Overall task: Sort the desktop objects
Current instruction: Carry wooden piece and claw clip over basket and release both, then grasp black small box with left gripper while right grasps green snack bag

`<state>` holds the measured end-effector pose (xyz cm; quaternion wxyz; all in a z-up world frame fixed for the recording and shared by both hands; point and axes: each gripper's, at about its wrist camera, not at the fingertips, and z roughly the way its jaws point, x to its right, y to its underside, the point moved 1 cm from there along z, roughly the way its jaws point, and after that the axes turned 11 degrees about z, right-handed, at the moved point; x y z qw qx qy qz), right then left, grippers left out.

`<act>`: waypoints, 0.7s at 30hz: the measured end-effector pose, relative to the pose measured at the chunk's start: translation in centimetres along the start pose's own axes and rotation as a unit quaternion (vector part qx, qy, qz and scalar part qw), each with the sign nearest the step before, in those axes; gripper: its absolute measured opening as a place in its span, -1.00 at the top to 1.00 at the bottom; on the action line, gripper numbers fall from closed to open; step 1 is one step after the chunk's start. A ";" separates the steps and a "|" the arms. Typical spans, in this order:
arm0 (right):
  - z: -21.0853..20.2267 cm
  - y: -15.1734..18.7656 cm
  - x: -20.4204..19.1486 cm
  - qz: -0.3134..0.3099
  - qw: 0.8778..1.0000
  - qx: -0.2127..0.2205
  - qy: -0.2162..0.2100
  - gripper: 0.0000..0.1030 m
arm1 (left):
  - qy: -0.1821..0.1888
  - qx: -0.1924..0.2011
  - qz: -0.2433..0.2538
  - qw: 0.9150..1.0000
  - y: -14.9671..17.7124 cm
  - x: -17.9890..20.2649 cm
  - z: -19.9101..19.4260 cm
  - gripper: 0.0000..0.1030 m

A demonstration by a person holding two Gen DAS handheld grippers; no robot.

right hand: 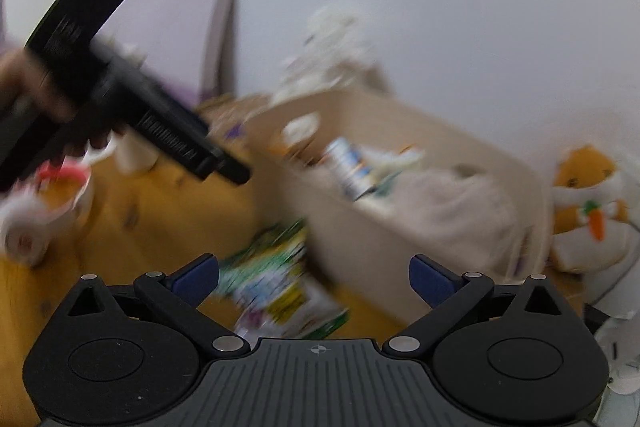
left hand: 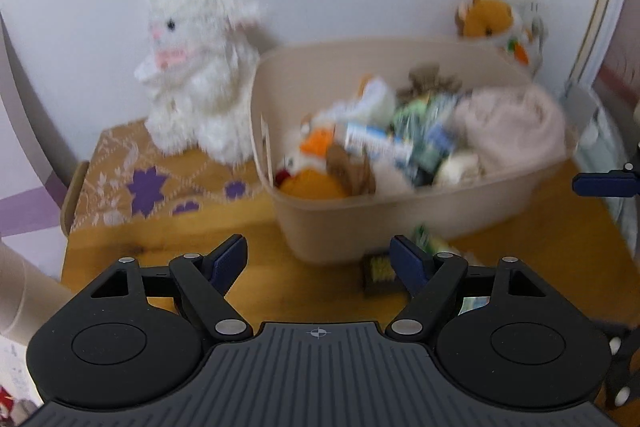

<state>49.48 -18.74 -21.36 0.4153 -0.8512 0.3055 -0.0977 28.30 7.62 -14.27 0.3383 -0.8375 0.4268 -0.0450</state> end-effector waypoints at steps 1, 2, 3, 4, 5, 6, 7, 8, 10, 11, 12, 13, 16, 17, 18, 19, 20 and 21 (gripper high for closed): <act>0.6 0.4 -0.4 -0.006 1.000 -0.009 -0.005 -1.00 | 0.000 -0.009 0.002 1.000 0.4 0.1 0.4 -0.55; 1.2 0.8 -0.8 -0.008 1.000 -0.016 -0.009 -1.00 | 0.002 -0.015 0.002 1.000 0.8 0.1 0.8 -0.55; 1.8 1.2 -1.0 -0.010 1.000 -0.022 -0.013 -1.00 | 0.004 -0.021 0.003 1.000 1.1 0.1 1.1 -0.55; 2.4 1.5 -1.2 -0.013 0.999 -0.027 -0.015 -1.00 | 0.004 -0.027 0.007 1.000 1.5 0.2 1.5 -0.55; 3.1 1.8 -1.3 -0.019 0.999 -0.031 -0.015 -1.00 | 0.002 -0.033 0.009 0.999 1.7 0.2 1.9 -0.55; 3.6 2.0 -1.5 -0.027 0.999 -0.034 -0.014 -1.00 | 0.000 -0.038 0.013 0.999 1.9 0.3 2.3 -0.55; 4.2 2.3 -1.5 -0.033 0.999 -0.038 -0.015 -1.00 | -0.002 -0.044 0.016 0.999 2.2 0.3 2.7 -0.55; 4.7 2.4 -1.5 -0.037 0.998 -0.041 -0.017 -1.00 | -0.001 -0.050 0.018 0.999 2.4 0.3 3.0 -0.55; 5.5 2.4 -1.6 -0.049 0.998 -0.040 -0.022 -1.00 | 0.002 -0.059 0.016 0.998 2.8 0.3 3.7 -0.55; 5.8 2.4 -1.6 -0.057 0.997 -0.040 -0.023 -0.99 | 0.005 -0.062 0.015 0.998 2.9 0.3 3.9 -0.55; 6.3 2.3 -1.7 -0.064 0.997 -0.043 -0.023 -0.98 | 0.008 -0.064 0.013 0.998 2.9 0.3 4.1 -0.55; 6.6 2.3 -1.6 -0.068 0.996 -0.046 -0.024 -0.94 | 0.013 -0.065 0.011 0.998 2.9 0.4 4.3 -0.55; 7.8 2.3 -1.6 -0.072 0.994 -0.069 -0.034 -0.69 | 0.023 -0.066 0.007 0.998 2.6 0.9 4.8 -0.55; 8.0 2.3 -1.6 -0.073 0.994 -0.079 -0.036 -0.55 | 0.026 -0.067 0.008 0.997 2.5 1.1 5.0 -0.55; 8.2 2.4 -1.6 -0.073 0.993 -0.086 -0.034 -0.51 | 0.028 -0.067 0.010 0.997 2.4 1.4 5.3 -0.55; 8.2 2.5 -1.5 -0.069 0.993 -0.089 -0.036 -0.43 | 0.031 -0.066 0.011 0.997 2.3 1.6 5.5 -0.55; 8.0 2.6 -1.3 -0.063 0.993 -0.092 -0.038 -0.35 | 0.033 -0.066 0.011 0.997 2.2 1.8 5.7 -0.55; 7.9 2.7 -1.2 -0.060 0.993 -0.094 -0.036 -0.34 | 0.036 -0.067 0.011 0.997 2.2 2.0 5.9 -0.55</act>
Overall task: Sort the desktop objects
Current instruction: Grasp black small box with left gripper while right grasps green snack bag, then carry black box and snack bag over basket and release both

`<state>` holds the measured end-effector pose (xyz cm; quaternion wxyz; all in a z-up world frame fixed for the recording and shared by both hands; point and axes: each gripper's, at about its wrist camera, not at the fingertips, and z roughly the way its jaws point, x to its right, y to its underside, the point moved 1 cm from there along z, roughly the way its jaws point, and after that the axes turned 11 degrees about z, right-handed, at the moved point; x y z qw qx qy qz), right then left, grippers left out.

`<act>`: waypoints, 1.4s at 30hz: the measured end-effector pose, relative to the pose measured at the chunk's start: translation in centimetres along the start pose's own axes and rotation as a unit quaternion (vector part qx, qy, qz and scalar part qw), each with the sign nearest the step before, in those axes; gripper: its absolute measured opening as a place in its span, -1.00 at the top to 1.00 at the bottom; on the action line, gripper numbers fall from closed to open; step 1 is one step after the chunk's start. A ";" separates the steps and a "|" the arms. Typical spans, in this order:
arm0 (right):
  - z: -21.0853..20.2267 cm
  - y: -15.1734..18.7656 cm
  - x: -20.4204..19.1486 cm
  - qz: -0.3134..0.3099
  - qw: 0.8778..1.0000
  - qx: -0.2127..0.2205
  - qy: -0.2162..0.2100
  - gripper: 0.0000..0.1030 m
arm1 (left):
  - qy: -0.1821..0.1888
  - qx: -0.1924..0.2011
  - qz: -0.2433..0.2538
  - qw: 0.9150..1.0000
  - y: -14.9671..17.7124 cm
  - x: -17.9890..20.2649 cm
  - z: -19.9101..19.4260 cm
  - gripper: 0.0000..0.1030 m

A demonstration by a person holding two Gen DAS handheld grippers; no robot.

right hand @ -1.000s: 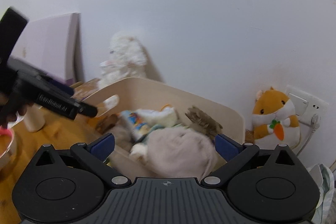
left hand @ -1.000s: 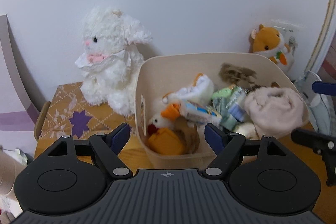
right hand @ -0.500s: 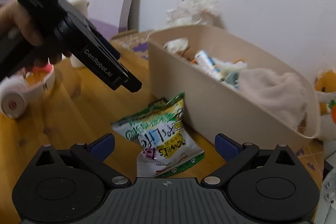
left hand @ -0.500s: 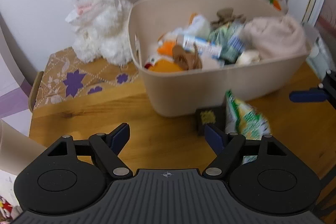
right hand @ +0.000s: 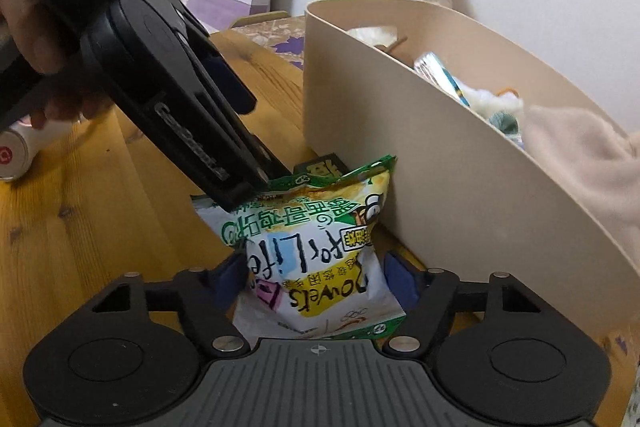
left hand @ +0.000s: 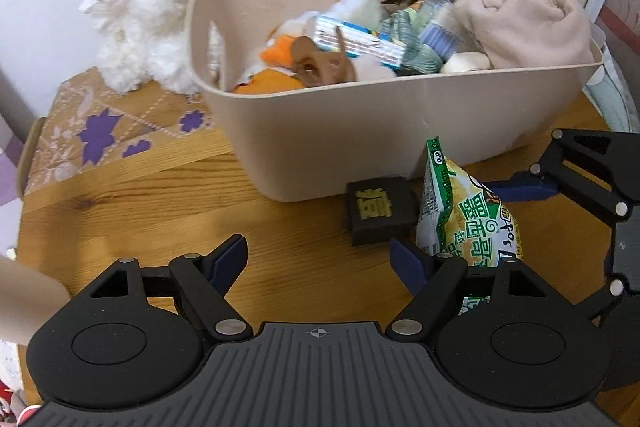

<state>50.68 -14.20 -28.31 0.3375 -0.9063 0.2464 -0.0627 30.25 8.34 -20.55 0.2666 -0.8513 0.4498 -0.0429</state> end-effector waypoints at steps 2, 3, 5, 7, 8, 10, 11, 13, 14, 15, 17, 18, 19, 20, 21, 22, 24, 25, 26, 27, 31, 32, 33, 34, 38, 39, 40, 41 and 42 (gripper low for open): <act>-0.4 0.3 0.2 0.000 1.000 -0.005 0.007 -0.32 | 0.005 -0.001 -0.004 1.000 -0.3 0.3 0.5 -0.55; -0.6 0.5 0.4 0.001 1.000 -0.006 0.011 -0.31 | 0.009 -0.001 -0.008 1.000 -0.4 0.4 0.7 -0.55; -1.0 0.9 0.9 0.007 1.000 -0.009 0.017 -0.29 | 0.017 -0.001 -0.015 1.000 -0.7 0.7 1.0 -0.55; -1.4 1.4 1.4 0.014 1.000 -0.010 0.023 -0.28 | 0.024 -0.001 -0.019 1.000 -1.1 1.2 1.4 -0.55; -1.6 1.6 1.6 0.017 0.999 -0.010 0.026 -0.28 | 0.027 -0.001 -0.019 0.999 -1.2 1.3 1.6 -0.55; -2.0 2.0 1.9 0.023 0.999 -0.010 0.031 -0.27 | 0.029 -0.001 -0.022 0.999 -1.5 1.8 2.1 -0.55; -2.2 2.2 2.1 0.026 0.999 -0.011 0.034 -0.27 | 0.030 0.000 -0.024 0.999 -1.6 1.9 2.3 -0.53; -2.5 2.4 2.4 0.030 0.999 -0.011 0.038 -0.26 | 0.033 0.000 -0.034 0.999 -1.7 2.0 2.9 -0.38; -2.6 2.6 2.5 0.030 0.999 -0.012 0.039 -0.26 | 0.046 0.001 -0.044 0.998 -1.8 1.9 3.2 -0.23; -2.7 2.7 2.6 0.032 0.999 -0.012 0.040 -0.25 | 0.063 0.001 -0.056 0.996 -1.9 1.7 3.4 -0.11; -3.0 2.9 2.8 0.034 0.998 -0.013 0.043 -0.24 | 0.065 0.003 -0.065 0.996 -2.1 1.8 3.5 0.09; -3.2 3.0 2.9 0.034 0.998 -0.013 0.044 -0.23 | 0.063 0.002 -0.061 0.996 -2.2 1.9 3.5 0.09; -3.4 3.2 2.9 0.035 0.998 -0.012 0.045 -0.20 | 0.061 0.003 -0.057 0.997 -2.2 2.0 3.4 0.12; -3.5 3.3 3.0 0.037 0.998 -0.012 0.047 -0.18 | 0.060 0.005 -0.052 0.997 -2.2 2.2 3.3 0.14; -3.8 3.4 3.2 0.042 0.998 -0.011 0.049 -0.18 | 0.057 0.003 -0.049 0.997 -2.2 2.3 3.3 0.14; -4.0 3.5 3.3 0.047 0.998 -0.010 0.049 -0.16 | 0.051 0.003 -0.047 0.998 -2.1 2.3 3.3 0.14; -4.4 3.9 3.8 0.057 0.997 -0.009 0.053 -0.15 | 0.045 0.002 -0.052 0.998 -2.0 2.1 3.1 0.14; -4.7 4.0 4.0 0.060 0.997 -0.008 0.054 -0.14 | 0.039 0.001 -0.057 0.998 -1.8 2.0 3.1 0.14; -4.9 4.2 4.3 0.064 0.996 -0.007 0.056 -0.14 | 0.034 0.000 -0.060 0.998 -1.8 1.7 3.0 0.14; -5.2 4.3 4.5 0.068 0.996 -0.006 0.057 -0.13 | 0.031 -0.001 -0.063 0.998 -1.6 1.6 2.8 0.15; -6.5 4.4 5.1 0.077 0.995 0.004 0.063 -0.11 | 0.031 0.000 -0.066 0.997 -1.1 1.1 2.1 0.15; -7.1 4.4 5.3 0.079 0.995 0.008 0.063 -0.11 | 0.031 0.002 -0.063 0.998 -1.0 1.1 1.8 0.15; -7.6 4.3 5.4 0.079 0.995 0.013 0.063 -0.11 | 0.030 0.005 -0.060 0.998 -0.9 1.0 1.4 0.15; -8.2 4.1 4.6 0.078 0.995 0.018 0.063 -0.10 | 0.031 0.010 -0.056 0.998 -0.8 1.0 0.8 0.15; -10.4 2.7 5.1 0.074 0.994 0.045 0.063 -0.10 | 0.033 0.038 -0.025 0.998 -0.6 1.0 -1.5 0.15; -11.0 2.5 5.0 0.072 0.994 0.054 0.065 -0.10 | 0.034 0.046 -0.019 0.998 -0.4 1.0 -2.2 0.15; -11.9 2.3 5.0 0.072 0.993 0.064 0.065 -0.10 | 0.035 0.053 -0.013 0.998 -0.3 1.0 -2.9 0.15; -12.4 1.9 5.1 0.074 0.993 0.072 0.065 -0.10 | 0.036 0.059 -0.008 0.998 -0.2 1.0 -3.6 0.15; -13.0 1.9 5.1 0.076 0.992 0.079 0.066 -0.10 | 0.037 0.065 -0.004 0.997 -0.2 1.0 -4.2 0.15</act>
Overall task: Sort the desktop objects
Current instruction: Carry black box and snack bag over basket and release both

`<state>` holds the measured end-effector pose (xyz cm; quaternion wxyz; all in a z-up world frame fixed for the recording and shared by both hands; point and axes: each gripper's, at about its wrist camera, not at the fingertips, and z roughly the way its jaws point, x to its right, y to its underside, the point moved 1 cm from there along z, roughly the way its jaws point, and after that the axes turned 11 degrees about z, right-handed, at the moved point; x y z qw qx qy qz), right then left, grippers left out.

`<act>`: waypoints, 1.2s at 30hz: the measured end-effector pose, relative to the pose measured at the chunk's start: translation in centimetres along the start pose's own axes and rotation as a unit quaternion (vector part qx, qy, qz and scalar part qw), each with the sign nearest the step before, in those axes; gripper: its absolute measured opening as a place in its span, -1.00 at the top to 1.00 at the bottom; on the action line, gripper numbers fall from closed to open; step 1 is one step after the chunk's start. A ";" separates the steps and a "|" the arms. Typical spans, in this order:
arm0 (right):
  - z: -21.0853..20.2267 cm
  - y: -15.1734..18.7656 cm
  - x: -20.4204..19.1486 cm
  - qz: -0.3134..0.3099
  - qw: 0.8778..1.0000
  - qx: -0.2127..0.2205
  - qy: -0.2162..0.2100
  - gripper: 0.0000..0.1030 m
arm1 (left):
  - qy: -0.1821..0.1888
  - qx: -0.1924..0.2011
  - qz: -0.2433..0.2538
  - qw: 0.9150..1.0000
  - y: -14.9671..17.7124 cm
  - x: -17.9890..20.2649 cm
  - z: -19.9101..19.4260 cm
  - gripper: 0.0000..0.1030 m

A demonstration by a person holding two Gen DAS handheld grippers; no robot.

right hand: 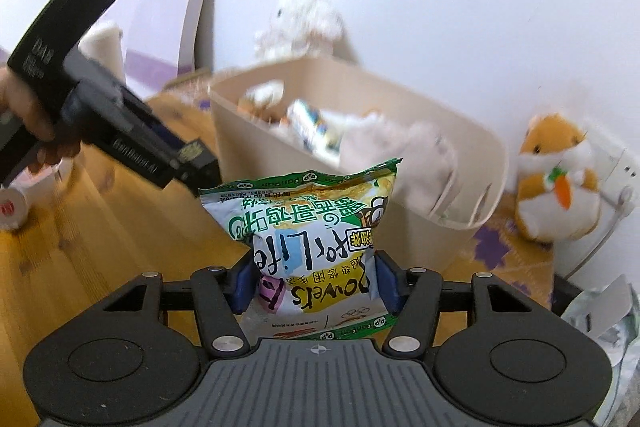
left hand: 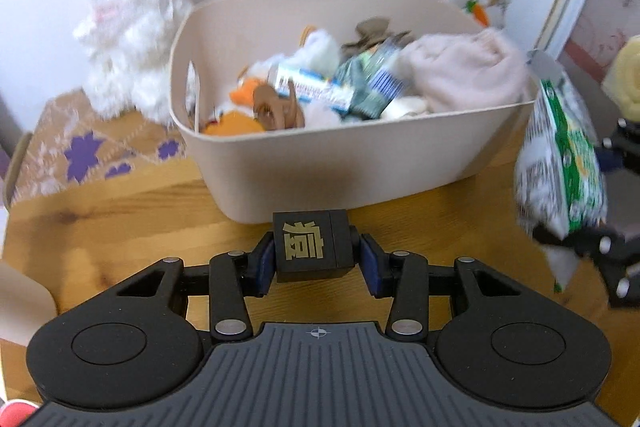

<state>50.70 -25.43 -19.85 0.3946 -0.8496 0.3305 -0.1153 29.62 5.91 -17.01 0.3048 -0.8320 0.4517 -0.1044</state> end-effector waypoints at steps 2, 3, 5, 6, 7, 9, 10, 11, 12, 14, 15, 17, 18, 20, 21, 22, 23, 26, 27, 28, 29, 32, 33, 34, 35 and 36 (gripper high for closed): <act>-0.9 -0.9 0.2 -0.001 1.000 0.014 0.000 -0.10 | 0.001 0.013 0.006 1.000 -0.1 -0.1 -1.3 0.15; -1.4 -1.3 0.3 -0.003 1.000 0.021 0.002 -0.10 | 0.001 0.020 0.008 1.000 -0.3 -0.1 -2.0 0.15; -1.8 -3.0 0.5 -0.006 0.999 0.034 0.006 -0.10 | -0.001 0.031 0.013 0.999 -0.6 -0.3 -3.3 0.15; -2.4 -3.5 0.7 -0.006 0.999 0.042 0.009 -0.10 | -0.002 0.037 0.016 0.999 -0.9 -0.4 -3.8 0.15; -3.4 -3.7 1.0 -0.006 0.999 0.050 0.012 -0.10 | -0.004 0.044 0.019 0.999 -1.2 -0.5 -4.3 0.15; -3.9 -4.6 1.2 -0.005 0.997 0.069 0.022 -0.10 | -0.008 0.057 0.023 0.998 -2.1 -0.7 -5.2 0.15; -2.6 -5.8 1.2 -0.004 0.997 0.079 0.027 -0.10 | -0.011 0.067 0.021 0.997 -2.7 -0.9 -5.7 0.15; -2.8 -6.5 1.2 -0.003 0.996 0.087 0.030 -0.10 | -0.012 0.073 0.020 0.997 -3.2 -1.1 -5.9 0.15; -2.9 -7.2 1.3 -0.003 0.995 0.094 0.033 -0.10 | -0.014 0.081 0.020 0.996 -3.8 -1.4 -6.1 0.14; -2.6 -8.6 1.7 -0.005 0.993 0.107 0.038 -0.10 | -0.022 0.094 0.025 0.995 -5.0 -1.6 -6.4 0.15; -1.8 -9.3 1.6 -0.005 0.993 0.114 0.041 -0.10 | -0.026 0.098 0.027 0.994 -5.6 -1.7 -6.4 0.15; -1.5 -10.6 1.7 -0.001 0.991 0.127 0.047 -0.10 | -0.032 0.108 0.029 0.993 -6.9 -1.9 -6.4 0.15; -1.5 -11.0 1.8 0.002 0.990 0.132 0.049 -0.10 | -0.034 0.112 0.029 0.993 -7.5 -1.9 -6.3 0.14; -0.7 -12.1 1.9 0.009 0.989 0.141 0.054 -0.10 | -0.038 0.119 0.034 0.992 -8.8 -1.8 -5.9 0.14; -0.3 -12.5 1.9 0.012 0.988 0.143 0.056 -0.10 | -0.040 0.120 0.033 0.991 -9.4 -1.8 -5.6 0.14; 0.2 -12.9 2.0 0.015 0.988 0.144 0.059 -0.10 | -0.040 0.119 0.032 0.992 -10.0 -1.8 -5.2 0.14; 0.8 -13.3 2.1 0.020 0.988 0.143 0.061 -0.10 | -0.041 0.118 0.029 0.992 -10.4 -1.9 -4.7 0.14; 2.7 -14.1 2.3 0.037 0.989 0.130 0.060 -0.11 | -0.044 0.109 0.017 0.993 -11.4 -1.8 -3.1 0.14; 3.4 -14.2 2.3 0.040 0.990 0.122 0.060 -0.11 | -0.046 0.102 0.015 0.994 -11.7 -1.8 -2.5 0.14; 4.1 -14.2 2.3 0.041 0.991 0.115 0.061 -0.11 | -0.047 0.095 0.013 0.994 -11.8 -1.7 -1.8 0.14; 5.0 -14.2 2.3 0.042 0.992 0.104 0.062 -0.11 | -0.049 0.087 0.012 0.995 -11.8 -1.7 -1.3 0.14; 7.6 -13.6 2.3 0.039 0.994 0.073 0.075 -0.11 | -0.027 0.046 0.004 0.999 -11.7 -2.0 0.7 0.14; 8.3 -13.4 2.2 0.034 0.994 0.062 0.082 -0.11 | -0.022 0.034 -0.013 0.999 -11.5 -2.2 1.3 0.14; 9.0 -13.0 2.1 0.032 0.994 0.053 0.085 -0.11 | -0.021 0.030 -0.024 0.999 -11.3 -2.2 1.6 0.14; 9.5 -12.6 1.9 0.031 0.995 0.044 0.088 -0.12 | -0.023 0.027 -0.025 0.999 -11.1 -2.2 1.9 0.14; 9.9 -12.3 1.8 0.031 0.995 0.038 0.088 -0.14 | -0.026 0.021 -0.023 0.999 -11.0 -2.0 2.2 0.14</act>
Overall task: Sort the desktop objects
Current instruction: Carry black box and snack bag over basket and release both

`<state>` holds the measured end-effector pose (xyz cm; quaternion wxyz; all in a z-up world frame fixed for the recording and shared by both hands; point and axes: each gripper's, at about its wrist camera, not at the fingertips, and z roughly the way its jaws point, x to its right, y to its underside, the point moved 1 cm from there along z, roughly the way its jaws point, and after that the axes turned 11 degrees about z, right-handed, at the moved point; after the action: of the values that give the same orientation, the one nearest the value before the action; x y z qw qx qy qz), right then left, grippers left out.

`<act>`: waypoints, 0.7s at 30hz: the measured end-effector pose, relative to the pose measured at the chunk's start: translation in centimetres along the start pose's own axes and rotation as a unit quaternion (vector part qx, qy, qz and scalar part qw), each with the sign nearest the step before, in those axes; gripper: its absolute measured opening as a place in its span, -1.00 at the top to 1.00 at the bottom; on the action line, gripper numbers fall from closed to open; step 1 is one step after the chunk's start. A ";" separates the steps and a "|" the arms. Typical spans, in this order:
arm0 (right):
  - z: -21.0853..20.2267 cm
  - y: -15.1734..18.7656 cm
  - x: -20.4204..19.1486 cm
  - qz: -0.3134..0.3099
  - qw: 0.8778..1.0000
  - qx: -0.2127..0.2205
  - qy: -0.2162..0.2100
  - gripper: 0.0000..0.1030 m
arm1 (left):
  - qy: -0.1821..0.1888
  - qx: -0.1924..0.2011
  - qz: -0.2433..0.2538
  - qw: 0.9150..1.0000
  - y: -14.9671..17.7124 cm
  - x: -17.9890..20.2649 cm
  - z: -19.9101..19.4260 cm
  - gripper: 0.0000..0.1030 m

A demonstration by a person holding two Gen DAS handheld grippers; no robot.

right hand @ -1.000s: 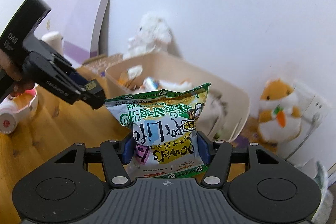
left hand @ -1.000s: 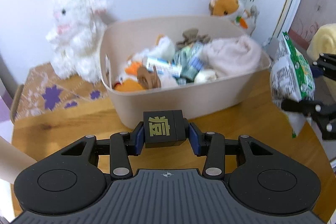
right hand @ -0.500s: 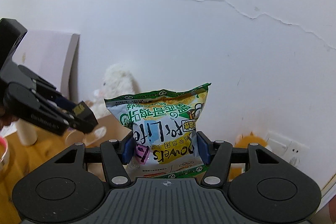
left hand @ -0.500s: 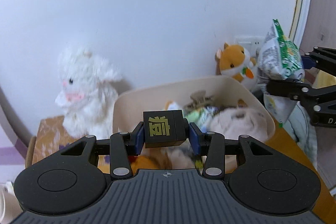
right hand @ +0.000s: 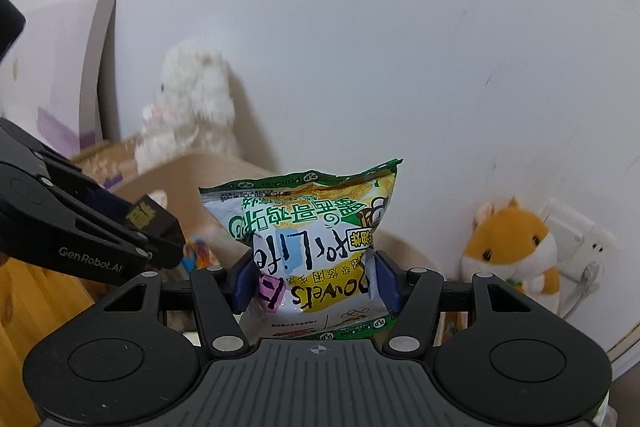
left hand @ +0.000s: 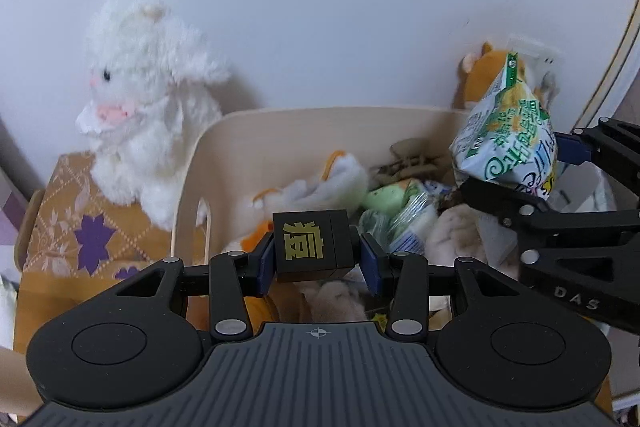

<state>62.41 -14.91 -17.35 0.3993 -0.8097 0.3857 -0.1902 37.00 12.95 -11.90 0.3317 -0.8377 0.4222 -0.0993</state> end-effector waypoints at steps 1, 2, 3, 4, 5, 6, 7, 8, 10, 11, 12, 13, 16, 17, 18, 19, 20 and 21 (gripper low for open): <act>0.3 0.2 -0.1 0.000 1.000 -0.008 0.001 -0.28 | -0.001 -0.005 0.004 1.000 0.1 0.1 0.2 0.14; 0.4 0.3 -0.2 0.001 1.000 -0.012 0.003 -0.32 | -0.001 -0.008 0.005 1.000 0.2 0.1 0.3 0.11; 0.3 0.5 -0.2 0.003 1.000 -0.015 0.003 -0.35 | -0.003 -0.008 0.002 1.000 0.3 -0.1 0.3 0.05; 0.2 0.4 -0.2 0.004 1.000 -0.018 0.003 -0.44 | -0.005 -0.007 -0.001 1.000 0.4 -0.2 0.2 -0.17; 0.0 0.4 -0.3 0.004 1.000 -0.019 0.003 -0.51 | -0.009 -0.003 -0.003 1.000 0.4 -0.3 -0.1 -0.43; -0.3 0.5 -0.2 0.003 1.000 -0.019 0.004 -0.53 | -0.017 0.002 -0.004 1.000 0.4 -0.4 -0.4 -0.50; -0.6 0.5 -0.2 0.002 1.000 -0.019 0.005 -0.55 | -0.027 0.009 -0.003 1.000 0.4 -0.5 -0.9 -0.55; -0.9 0.5 -0.1 0.004 1.000 -0.019 0.005 -0.61 | -0.030 0.014 0.000 0.999 0.3 -0.6 -1.0 -0.55; -1.7 0.5 0.2 0.015 1.000 -0.018 0.006 -0.68 | -0.030 0.017 0.007 0.999 0.3 -0.7 -1.7 -0.55; -2.2 0.5 0.2 0.023 1.000 -0.017 0.006 -0.69 | -0.029 0.017 0.012 0.999 0.3 -0.7 -2.1 -0.56; -2.7 0.6 0.2 0.031 0.999 -0.017 0.005 -0.70 | -0.030 0.018 0.018 0.999 0.4 -0.7 -2.5 -0.56; -3.2 0.6 0.2 0.038 0.999 -0.017 0.005 -0.74 | -0.030 0.020 0.024 0.999 0.5 -0.6 -3.0 -0.56; -5.2 0.6 0.0 0.063 0.998 -0.015 0.012 -0.95 | -0.028 0.018 0.036 0.999 1.0 -0.5 -4.3 -0.56; -6.0 0.6 -0.1 0.073 0.997 -0.014 0.014 -1.00 | -0.027 0.017 0.038 0.999 1.2 -0.4 -4.7 -0.56; -6.7 0.7 -0.3 0.083 0.996 -0.014 0.014 -1.00 | -0.026 0.017 0.038 0.999 1.4 -0.3 -5.3 -0.56; -7.6 0.7 -0.4 0.095 0.995 -0.014 0.015 -1.00 | -0.024 0.017 0.039 0.999 1.6 -0.2 -6.0 -0.56; -8.3 0.8 -0.6 0.105 0.994 -0.017 0.018 -1.00 | -0.022 0.018 0.040 0.999 1.8 -0.2 -6.5 -0.56; -9.0 0.9 -0.8 0.114 0.993 -0.018 0.021 -1.00 | -0.020 0.016 0.041 0.999 2.1 0.0 -7.1 -0.56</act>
<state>55.99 -19.10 -12.58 0.3955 -0.7636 0.4868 -0.1533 32.52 8.68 -7.81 0.3574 -0.8161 0.4477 -0.0763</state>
